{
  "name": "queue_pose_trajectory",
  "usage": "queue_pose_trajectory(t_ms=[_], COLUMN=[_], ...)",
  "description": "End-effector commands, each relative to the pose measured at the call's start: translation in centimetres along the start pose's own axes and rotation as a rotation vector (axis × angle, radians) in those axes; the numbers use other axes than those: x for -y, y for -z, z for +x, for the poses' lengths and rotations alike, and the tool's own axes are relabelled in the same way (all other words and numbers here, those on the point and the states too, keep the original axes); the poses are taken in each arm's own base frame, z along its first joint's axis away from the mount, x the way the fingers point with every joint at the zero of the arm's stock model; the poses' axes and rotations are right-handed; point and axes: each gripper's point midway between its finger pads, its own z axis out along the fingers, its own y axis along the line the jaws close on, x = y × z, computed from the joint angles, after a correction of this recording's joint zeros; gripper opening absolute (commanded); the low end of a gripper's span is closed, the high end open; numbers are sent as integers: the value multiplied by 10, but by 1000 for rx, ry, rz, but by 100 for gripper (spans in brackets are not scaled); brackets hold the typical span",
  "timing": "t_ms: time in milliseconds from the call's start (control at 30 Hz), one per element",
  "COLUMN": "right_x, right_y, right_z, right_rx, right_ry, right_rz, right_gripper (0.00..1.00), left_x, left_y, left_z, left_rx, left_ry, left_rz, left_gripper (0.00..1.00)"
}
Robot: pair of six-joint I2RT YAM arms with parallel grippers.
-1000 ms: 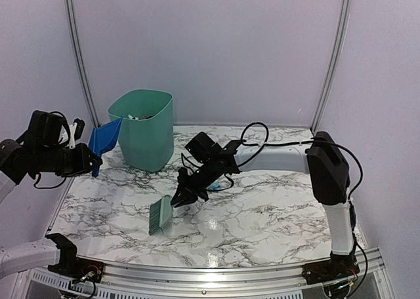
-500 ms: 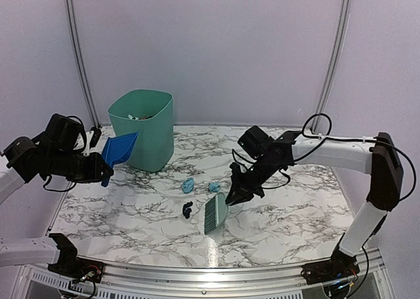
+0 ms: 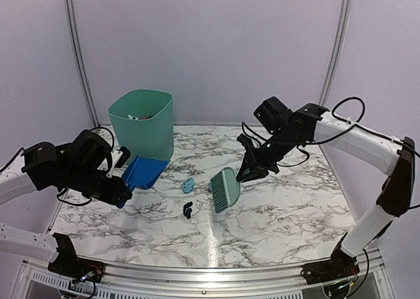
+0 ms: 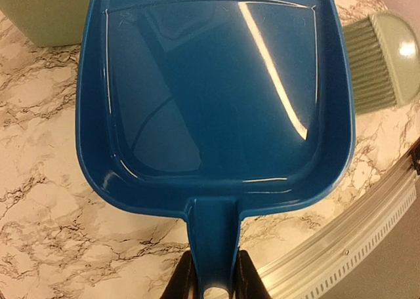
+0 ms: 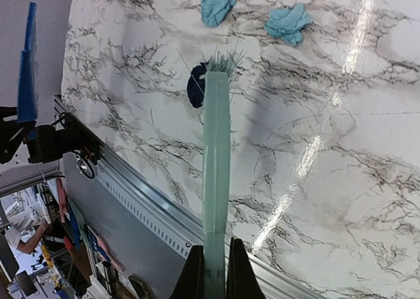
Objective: Sweep away the paper scraps from the table
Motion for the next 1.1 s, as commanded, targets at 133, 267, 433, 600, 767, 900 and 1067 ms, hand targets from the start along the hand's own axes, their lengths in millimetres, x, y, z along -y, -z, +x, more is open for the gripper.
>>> queue_pose_trajectory(t_ms=[133,267,433,600,767,900,1067], right_x=[20,55,88,98,106,111,105], right_y=[61,66,63,49,33,22,6], right_z=[-3,9,18,18,14,11,1], right_rx=[119,100,53,6,-44,-72,-84], right_ry=[17,-38,-82,-92,-73,-58,-26], right_rz=[209,383,541,574,596,607,582], right_gripper=[0,0,0,0,0,0,0], left_x=[0,6,17,34,33,17,6], left_y=[-13,-22,-29,-30,-38,-46,-52], left_z=[39,50,48,37,41,68,87], left_rx=[-118,-176,-219,-241,-326,-452,-509], left_ry=[-164,-263,-376,-429,-440,-404,-361], left_rz=[-55,-49,-37,2,-37,-90,-122], left_gripper=[0,0,0,0,0,0,0])
